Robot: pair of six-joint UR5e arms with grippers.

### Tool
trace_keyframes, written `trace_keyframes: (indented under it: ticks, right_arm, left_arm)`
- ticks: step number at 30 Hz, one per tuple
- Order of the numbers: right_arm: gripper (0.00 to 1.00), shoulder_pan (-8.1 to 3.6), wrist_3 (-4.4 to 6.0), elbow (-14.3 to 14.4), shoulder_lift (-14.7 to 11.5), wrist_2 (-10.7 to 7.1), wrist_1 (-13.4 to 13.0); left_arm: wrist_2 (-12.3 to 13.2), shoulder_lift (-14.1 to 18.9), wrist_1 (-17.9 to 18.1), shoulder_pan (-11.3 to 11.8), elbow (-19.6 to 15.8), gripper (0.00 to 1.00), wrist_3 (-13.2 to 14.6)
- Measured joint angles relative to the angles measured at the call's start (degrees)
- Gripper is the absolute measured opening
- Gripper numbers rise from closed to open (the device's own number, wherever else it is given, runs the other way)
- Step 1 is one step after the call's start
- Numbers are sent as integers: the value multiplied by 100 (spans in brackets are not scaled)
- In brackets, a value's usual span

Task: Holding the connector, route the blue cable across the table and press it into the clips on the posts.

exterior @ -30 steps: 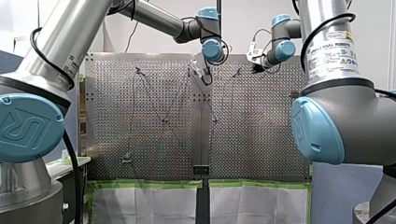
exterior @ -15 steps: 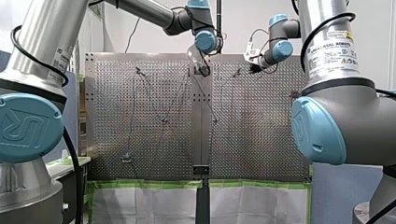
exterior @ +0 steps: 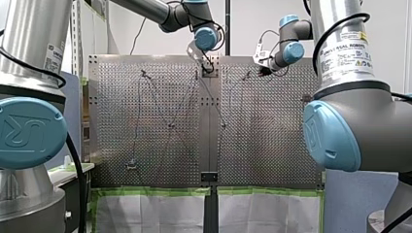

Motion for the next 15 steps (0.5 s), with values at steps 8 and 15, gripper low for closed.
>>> trace_keyframes:
  ticks: [8,15]
  right_arm:
    - [0,13,-8,0,6,0,-1]
    - [0,37,-17,0,6,4,0]
  left_arm:
    - [-64,-23,392,42,-395,100,72]
    - [-143,-336,769,-22,-772,100,362]
